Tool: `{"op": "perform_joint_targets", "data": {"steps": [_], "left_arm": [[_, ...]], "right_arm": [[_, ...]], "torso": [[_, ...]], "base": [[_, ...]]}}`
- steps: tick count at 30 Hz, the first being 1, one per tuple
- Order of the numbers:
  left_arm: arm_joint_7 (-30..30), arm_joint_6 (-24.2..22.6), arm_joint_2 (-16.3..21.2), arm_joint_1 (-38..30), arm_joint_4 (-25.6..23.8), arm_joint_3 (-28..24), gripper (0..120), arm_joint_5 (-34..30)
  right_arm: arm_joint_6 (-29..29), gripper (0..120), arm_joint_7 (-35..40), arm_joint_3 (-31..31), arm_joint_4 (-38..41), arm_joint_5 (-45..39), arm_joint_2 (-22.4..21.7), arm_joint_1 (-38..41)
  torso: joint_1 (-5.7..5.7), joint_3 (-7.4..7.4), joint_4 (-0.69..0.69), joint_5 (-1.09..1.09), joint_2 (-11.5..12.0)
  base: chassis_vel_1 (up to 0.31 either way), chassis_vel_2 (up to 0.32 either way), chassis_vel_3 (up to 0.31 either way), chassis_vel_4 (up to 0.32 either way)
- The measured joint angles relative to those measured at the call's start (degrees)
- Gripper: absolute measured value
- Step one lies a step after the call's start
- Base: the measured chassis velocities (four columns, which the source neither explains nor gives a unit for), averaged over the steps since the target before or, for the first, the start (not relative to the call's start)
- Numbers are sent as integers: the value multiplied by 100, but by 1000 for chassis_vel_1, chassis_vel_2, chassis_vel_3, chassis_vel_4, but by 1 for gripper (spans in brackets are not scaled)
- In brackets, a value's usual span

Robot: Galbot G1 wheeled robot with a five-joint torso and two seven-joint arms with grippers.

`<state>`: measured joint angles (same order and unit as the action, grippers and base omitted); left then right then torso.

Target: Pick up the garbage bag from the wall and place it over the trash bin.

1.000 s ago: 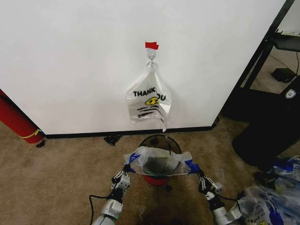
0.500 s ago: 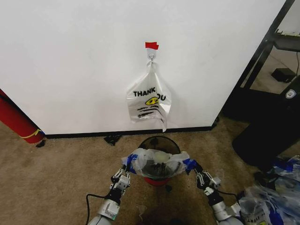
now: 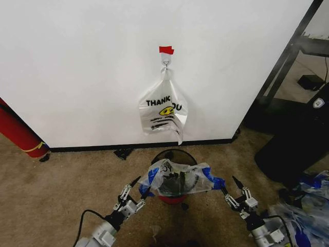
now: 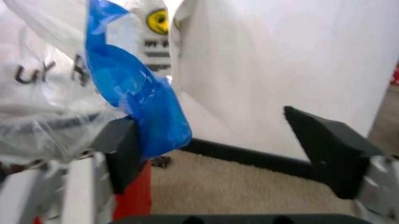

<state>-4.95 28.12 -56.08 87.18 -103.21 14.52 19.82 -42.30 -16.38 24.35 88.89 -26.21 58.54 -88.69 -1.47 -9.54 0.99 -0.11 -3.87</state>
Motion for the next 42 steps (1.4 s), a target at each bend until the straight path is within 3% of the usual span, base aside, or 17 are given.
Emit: {"op": "perform_joint_targets", "data": {"steps": [6, 12, 16, 22, 27, 32, 38, 42], "left_arm": [[-24, 1, -187, -153, 216, 49, 99, -49], [-42, 39, -224, -120, 301, 98, 100, -190], [233, 561, -273, -33, 227, 98, 100, -340], [541, 892, -329, -13, -18, 103, 100, -576], [1118, 1336, -92, 204, -465, 377, 100, -1089], [1610, 1568, 112, 308, -606, 517, 100, -1244], [1572, 1546, -194, 32, -118, 403, 100, -1196], [1535, 1574, -357, 86, -138, 381, 100, -1174]], "right_arm": [[3, 98, 48, -29, 23, 213, 83, 52], [-43, 100, -42, -35, -71, 294, 80, 53], [-234, 100, -1782, 37, -238, -575, 56, 115], [-417, 100, -2529, 178, -378, -786, 108, 241], [-482, 100, -2630, 505, 52, -1036, 159, 134], [-496, 100, -2630, 667, 541, -1239, 140, -54], [-497, 100, -2621, 588, 712, -1185, 134, -64], [-497, 100, -2614, 528, 755, -1113, 122, -24]], "torso": [[0, 0, 1, 0, 0], [0, 0, 1, 0, 0], [0, 0, 1, 1, 0], [0, 0, 1, 0, 0], [0, 0, 1, 0, 0], [0, 0, 1, 0, 0], [0, 0, 4, -2, 0], [0, 0, -1, 0, 0]], "base": [[0, 0, 0, 0], [0, 0, 0, 0], [0, 0, 0, 0], [0, 0, 0, 0], [0, 0, 0, 0], [0, 0, 0, 0], [0, 0, 0, 0], [0, 0, 0, 0]]}}
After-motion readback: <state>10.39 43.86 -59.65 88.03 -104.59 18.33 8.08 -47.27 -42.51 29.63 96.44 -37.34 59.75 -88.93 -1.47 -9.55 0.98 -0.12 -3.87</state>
